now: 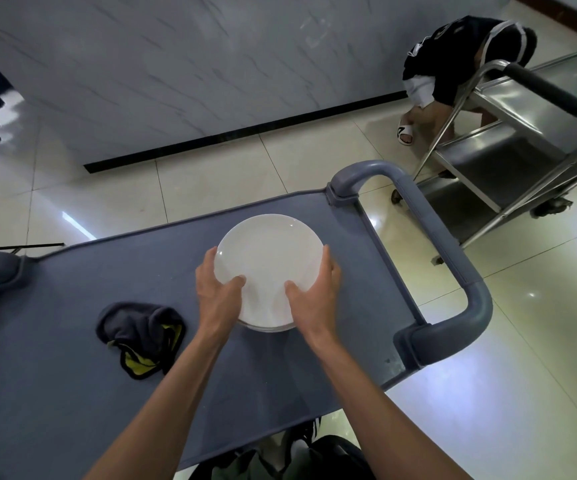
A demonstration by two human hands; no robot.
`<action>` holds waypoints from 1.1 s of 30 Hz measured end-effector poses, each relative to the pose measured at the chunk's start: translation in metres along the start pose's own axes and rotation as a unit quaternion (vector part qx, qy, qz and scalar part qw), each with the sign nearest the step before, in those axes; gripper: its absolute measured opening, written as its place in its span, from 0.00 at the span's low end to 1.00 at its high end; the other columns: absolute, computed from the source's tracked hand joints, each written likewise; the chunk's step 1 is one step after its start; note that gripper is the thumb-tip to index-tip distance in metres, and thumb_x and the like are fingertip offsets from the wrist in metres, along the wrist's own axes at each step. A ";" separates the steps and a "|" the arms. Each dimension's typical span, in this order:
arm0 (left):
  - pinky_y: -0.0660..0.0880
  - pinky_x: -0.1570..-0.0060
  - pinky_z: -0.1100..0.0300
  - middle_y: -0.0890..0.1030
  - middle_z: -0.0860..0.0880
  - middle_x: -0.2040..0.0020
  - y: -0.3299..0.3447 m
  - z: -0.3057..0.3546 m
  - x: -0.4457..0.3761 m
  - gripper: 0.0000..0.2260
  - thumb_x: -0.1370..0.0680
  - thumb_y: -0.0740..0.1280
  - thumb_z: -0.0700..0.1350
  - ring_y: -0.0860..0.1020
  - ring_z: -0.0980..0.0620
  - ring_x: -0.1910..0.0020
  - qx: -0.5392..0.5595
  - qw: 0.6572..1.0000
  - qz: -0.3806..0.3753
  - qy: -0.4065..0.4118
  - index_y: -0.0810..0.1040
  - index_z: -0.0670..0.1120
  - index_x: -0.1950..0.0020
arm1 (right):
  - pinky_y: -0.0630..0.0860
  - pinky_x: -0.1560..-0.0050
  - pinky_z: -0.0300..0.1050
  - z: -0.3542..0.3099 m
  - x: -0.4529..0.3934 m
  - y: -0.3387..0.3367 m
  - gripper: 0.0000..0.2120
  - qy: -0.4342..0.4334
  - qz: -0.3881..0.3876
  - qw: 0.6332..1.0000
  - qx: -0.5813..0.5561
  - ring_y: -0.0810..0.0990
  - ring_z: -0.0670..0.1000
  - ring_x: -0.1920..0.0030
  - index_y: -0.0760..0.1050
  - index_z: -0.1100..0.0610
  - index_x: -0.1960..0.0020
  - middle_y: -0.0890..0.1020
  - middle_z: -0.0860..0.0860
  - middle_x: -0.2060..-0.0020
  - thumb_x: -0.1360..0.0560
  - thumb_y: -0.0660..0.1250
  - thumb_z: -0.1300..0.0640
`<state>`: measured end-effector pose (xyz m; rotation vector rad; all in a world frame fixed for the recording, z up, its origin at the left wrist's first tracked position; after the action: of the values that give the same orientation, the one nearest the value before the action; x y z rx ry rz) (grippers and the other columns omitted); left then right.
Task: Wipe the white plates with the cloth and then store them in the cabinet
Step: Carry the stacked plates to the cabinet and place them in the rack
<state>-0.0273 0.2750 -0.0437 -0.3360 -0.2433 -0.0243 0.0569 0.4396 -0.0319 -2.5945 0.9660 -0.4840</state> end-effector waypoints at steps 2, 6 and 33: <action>0.69 0.51 0.62 0.68 0.54 0.36 0.001 0.004 0.003 0.28 0.26 0.68 0.40 0.70 0.52 0.43 -0.021 1.000 0.005 0.021 0.67 0.61 0.30 | 0.71 0.29 0.54 -0.001 -0.001 -0.002 0.44 -0.001 -0.003 1.000 -0.003 0.64 0.51 0.28 0.49 0.46 0.21 0.58 0.47 0.26 0.28 0.71 0.58; 0.69 0.49 0.57 0.68 0.54 0.37 0.004 0.013 0.006 0.27 0.26 0.67 0.40 0.71 0.52 0.45 -0.047 0.998 0.014 0.042 0.66 0.61 0.32 | 0.70 0.30 0.50 -0.001 -0.002 -0.008 0.44 -0.002 -0.007 1.000 -0.017 0.65 0.50 0.28 0.50 0.46 0.20 0.59 0.47 0.26 0.28 0.72 0.57; 0.63 0.41 0.68 0.64 0.59 0.30 0.078 0.095 0.060 0.28 0.23 0.72 0.46 0.64 0.65 0.40 -0.051 0.956 -0.134 0.256 0.68 0.61 0.26 | 0.67 0.27 0.54 -0.021 0.038 -0.121 0.43 -0.083 0.243 0.965 0.062 0.60 0.50 0.25 0.48 0.43 0.22 0.56 0.44 0.23 0.26 0.73 0.46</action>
<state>0.0142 0.3806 0.0321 -0.3857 0.2304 -0.3890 0.1433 0.4970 0.0443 -2.1391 1.4009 -0.1867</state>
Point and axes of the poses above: each hand's wrist, its own x-axis away from the middle knuckle, its own y-axis out of the palm, z = x × y, the point moved 4 cm from there along -x, towards the middle knuckle
